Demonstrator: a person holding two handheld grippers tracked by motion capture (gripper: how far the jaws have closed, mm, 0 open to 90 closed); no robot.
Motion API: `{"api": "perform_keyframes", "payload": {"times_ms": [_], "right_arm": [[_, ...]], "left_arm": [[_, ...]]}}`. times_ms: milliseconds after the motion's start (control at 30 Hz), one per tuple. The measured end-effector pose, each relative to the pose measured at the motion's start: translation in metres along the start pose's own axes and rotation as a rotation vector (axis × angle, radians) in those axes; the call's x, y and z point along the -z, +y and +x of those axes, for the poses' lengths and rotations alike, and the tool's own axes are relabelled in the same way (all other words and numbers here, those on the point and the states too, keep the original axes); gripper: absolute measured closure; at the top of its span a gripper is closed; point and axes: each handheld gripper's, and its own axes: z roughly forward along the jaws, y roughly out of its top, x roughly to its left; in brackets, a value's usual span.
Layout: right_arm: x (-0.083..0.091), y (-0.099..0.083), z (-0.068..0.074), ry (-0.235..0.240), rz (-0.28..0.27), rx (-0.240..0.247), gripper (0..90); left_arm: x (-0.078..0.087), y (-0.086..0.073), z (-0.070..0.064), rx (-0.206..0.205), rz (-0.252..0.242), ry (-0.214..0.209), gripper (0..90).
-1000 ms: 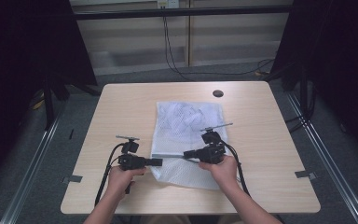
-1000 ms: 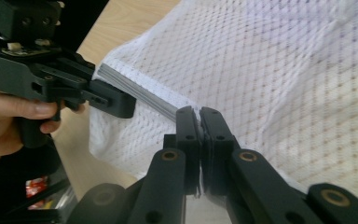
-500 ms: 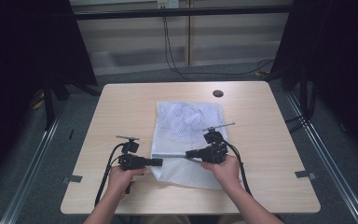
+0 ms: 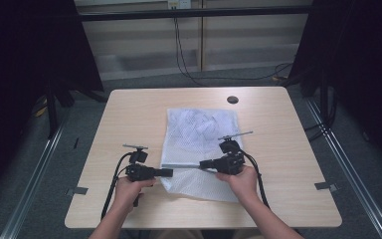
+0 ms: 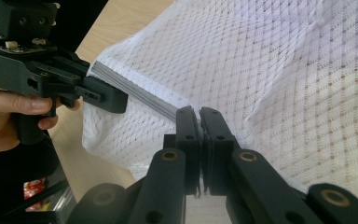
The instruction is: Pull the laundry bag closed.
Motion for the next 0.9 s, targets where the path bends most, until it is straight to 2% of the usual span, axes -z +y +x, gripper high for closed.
{"api": "perform_keyframes", "payload": {"times_ms": [67,233,333,900], "right_arm": [[0.0009,0.0,0.0,-0.004,0.0,0.002,87.2],[0.0024,-0.0006,-0.002,-0.006,-0.005,-0.002,87.2],[0.004,-0.0015,-0.0032,-0.002,-0.007,-0.001,87.2],[0.0063,-0.0031,-0.0042,-0.002,-0.011,-0.001,87.3]], "left_arm": [[-0.0001,0.0001,0.0002,-0.009,0.005,0.003,90.0],[0.001,0.0004,-0.0002,0.001,-0.003,0.0,90.0],[0.0011,0.0011,-0.0012,-0.017,0.006,0.005,90.0],[0.0009,0.0011,-0.0017,-0.015,-0.002,0.009,90.0]]}}
